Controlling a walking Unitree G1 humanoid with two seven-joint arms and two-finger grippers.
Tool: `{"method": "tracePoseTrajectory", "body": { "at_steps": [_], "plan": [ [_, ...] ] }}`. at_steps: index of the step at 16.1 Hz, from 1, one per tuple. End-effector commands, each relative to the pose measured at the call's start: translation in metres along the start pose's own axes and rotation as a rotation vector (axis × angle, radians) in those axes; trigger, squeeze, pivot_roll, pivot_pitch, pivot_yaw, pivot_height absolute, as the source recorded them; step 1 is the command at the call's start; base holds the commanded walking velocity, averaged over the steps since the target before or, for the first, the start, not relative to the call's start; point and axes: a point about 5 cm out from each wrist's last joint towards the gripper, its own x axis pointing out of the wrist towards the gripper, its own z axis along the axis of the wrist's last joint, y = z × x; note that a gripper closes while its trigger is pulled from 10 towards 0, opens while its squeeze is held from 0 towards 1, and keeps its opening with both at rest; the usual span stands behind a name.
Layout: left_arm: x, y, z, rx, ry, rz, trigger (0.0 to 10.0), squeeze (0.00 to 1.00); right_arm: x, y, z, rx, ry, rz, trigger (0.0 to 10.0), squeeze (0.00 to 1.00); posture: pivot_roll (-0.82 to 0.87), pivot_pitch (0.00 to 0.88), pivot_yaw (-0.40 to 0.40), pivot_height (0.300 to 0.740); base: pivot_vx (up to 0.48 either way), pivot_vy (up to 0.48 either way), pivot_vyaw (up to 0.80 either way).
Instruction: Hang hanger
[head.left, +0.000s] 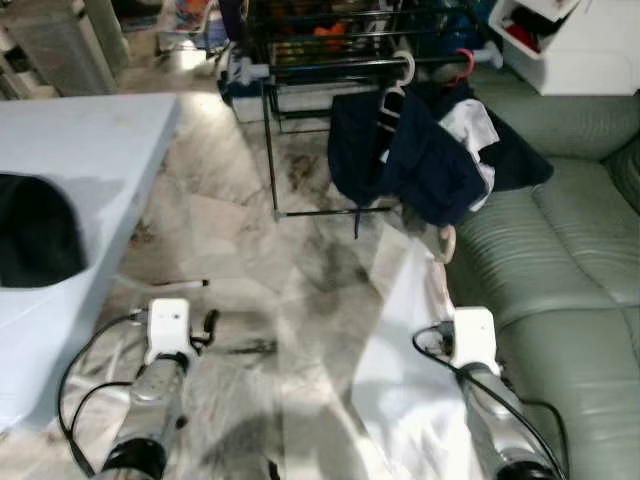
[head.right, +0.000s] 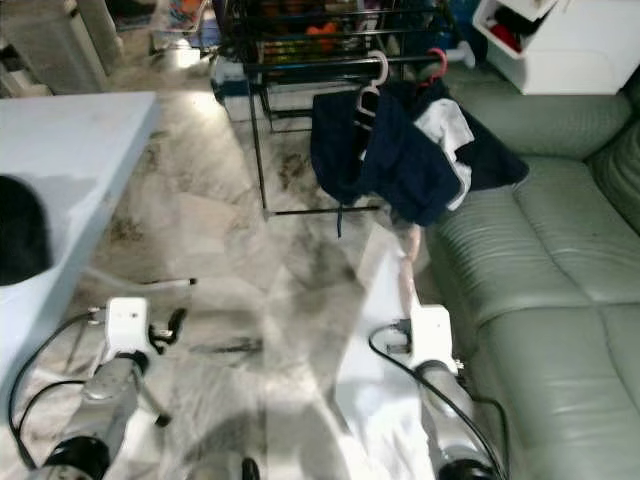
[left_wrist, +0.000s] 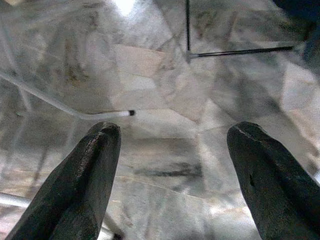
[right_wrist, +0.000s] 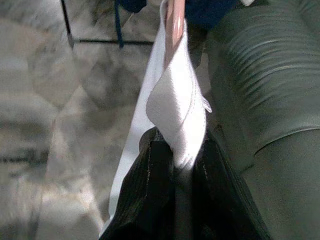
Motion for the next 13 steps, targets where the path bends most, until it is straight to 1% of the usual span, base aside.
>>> {"method": "tracePoseTrajectory", "body": {
  "at_steps": [1,3,5,7,8,11,12,13],
  "plan": [
    [0.000,0.000,0.002,0.009,-0.002,0.021,10.0,0.00,-0.001,-0.011,0.007,-0.003,-0.036,-0.027,10.0,0.00,-0.07,0.000,0.039,0.740,0.000,0.000,0.00],
    [-0.005,0.006,0.001,0.040,-0.024,0.025,10.0,0.00,-0.009,-0.016,0.002,-0.018,-0.045,-0.030,10.0,0.00,-0.06,0.000,0.032,0.740,0.000,0.000,0.00],
    [-0.016,0.018,-0.005,0.068,-0.034,0.046,10.0,0.00,-0.019,-0.024,-0.006,-0.044,-0.039,-0.024,10.0,0.00,-0.05,0.000,0.027,0.740,0.000,0.000,0.00],
    [-0.024,0.021,-0.011,0.071,-0.027,0.052,10.0,0.00,-0.025,-0.028,-0.008,-0.041,-0.046,-0.012,10.0,0.00,-0.05,0.000,0.025,0.740,0.000,0.000,0.00],
    [-0.027,0.020,-0.015,0.070,-0.015,0.060,10.0,0.00,-0.025,-0.028,-0.009,-0.056,-0.039,-0.007,10.0,0.00,-0.05,0.000,0.019,0.740,0.000,0.000,0.77],
    [-0.030,0.014,-0.016,0.076,-0.013,0.047,10.0,0.00,-0.023,-0.022,-0.005,-0.058,-0.049,0.013,10.0,0.00,-0.04,0.000,0.014,0.740,0.000,0.000,0.78],
    [-0.030,0.012,-0.015,0.092,-0.017,0.036,10.0,0.00,-0.023,-0.022,-0.005,-0.031,-0.052,-0.005,10.0,0.00,-0.04,0.000,0.014,0.740,0.000,0.000,0.00],
    [-0.030,0.012,-0.014,0.100,-0.020,0.026,10.0,0.00,-0.023,-0.023,-0.005,-0.036,-0.050,-0.010,10.0,0.00,-0.04,0.000,0.016,0.740,0.000,0.000,0.00]
  ]
}}
